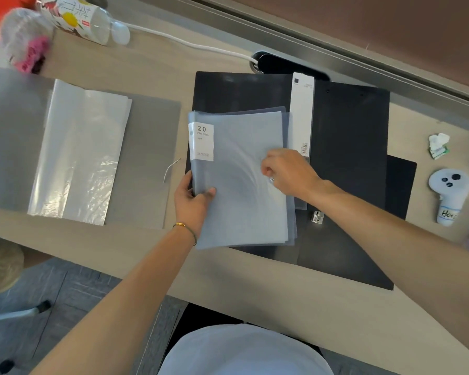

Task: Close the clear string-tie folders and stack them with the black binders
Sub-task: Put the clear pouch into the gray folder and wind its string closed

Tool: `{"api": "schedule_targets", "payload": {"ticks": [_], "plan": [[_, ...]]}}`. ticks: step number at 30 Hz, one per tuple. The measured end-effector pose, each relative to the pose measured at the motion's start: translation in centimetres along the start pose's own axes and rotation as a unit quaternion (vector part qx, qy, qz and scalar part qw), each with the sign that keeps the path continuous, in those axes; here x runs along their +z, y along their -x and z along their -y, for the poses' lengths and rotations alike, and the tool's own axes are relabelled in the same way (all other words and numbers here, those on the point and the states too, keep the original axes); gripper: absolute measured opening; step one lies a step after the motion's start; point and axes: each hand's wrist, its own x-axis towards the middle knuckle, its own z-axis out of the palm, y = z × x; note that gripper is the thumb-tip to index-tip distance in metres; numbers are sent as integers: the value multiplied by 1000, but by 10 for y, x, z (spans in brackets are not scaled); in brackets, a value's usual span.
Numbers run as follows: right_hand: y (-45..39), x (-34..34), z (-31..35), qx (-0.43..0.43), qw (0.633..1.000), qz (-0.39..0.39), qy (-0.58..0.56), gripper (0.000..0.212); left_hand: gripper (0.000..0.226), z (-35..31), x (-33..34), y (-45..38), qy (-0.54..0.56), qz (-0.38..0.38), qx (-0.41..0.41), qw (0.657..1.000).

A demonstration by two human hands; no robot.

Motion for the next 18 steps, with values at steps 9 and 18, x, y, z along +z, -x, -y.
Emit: {"api": "schedule_targets", "payload": {"ticks": [9, 18], "plan": [[25, 15, 3, -141, 975, 0, 170, 25, 43, 8, 0, -2, 1, -3, -9, 1000], [67, 36, 2, -105, 952, 15, 288, 44, 45, 10, 1, -2, 6, -2, -7, 1000]]}}
